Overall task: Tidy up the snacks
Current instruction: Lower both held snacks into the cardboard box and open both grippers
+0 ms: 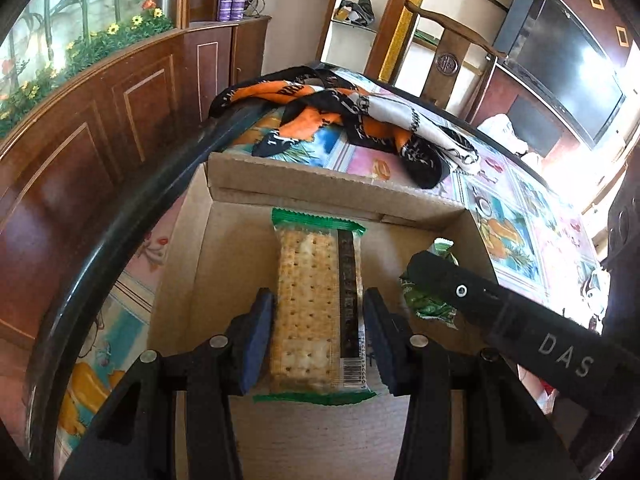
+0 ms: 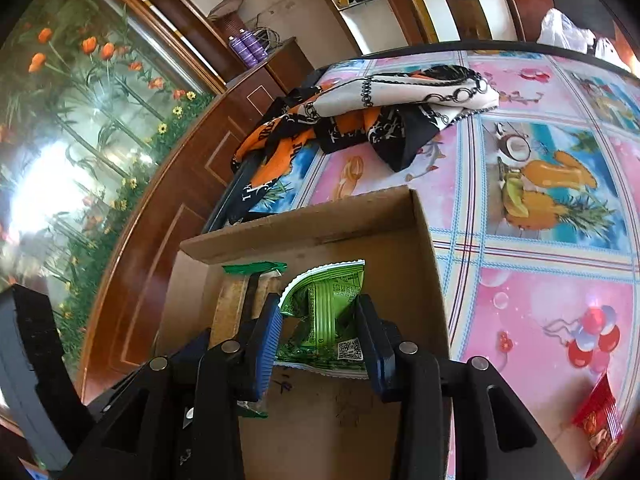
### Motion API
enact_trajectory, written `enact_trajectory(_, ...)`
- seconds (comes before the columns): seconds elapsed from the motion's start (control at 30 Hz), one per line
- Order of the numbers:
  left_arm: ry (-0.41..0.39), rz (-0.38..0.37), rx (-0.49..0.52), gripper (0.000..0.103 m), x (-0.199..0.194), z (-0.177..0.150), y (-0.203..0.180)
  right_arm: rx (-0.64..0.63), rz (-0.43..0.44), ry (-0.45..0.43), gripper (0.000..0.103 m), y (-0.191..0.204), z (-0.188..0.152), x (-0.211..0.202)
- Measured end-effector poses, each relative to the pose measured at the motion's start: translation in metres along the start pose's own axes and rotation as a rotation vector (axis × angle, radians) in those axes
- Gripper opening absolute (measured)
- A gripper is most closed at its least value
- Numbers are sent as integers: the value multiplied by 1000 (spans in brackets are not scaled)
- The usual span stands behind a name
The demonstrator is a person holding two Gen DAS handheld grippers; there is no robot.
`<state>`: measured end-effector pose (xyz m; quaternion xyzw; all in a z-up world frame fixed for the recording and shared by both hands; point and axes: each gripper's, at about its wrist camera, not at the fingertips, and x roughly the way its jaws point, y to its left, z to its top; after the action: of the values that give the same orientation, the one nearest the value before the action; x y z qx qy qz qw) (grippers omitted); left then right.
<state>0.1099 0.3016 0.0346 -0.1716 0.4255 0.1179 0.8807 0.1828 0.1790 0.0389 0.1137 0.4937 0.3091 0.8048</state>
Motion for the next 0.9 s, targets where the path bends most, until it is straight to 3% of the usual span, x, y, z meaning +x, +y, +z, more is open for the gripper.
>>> enact_trajectory(0.43, -42, -2, 3, 46, -7, 0, -2, 9, 21, -8, 44, -3, -5, -12)
enact_trajectory(0.57, -97, 1, 11, 54, -18, 2, -5, -14, 25, -47, 44, -2, -13, -35)
enact_trajectory(0.9, -176, 11, 91, 64, -35, -8, -24, -51, 61, -147, 55, -14, -72, -105)
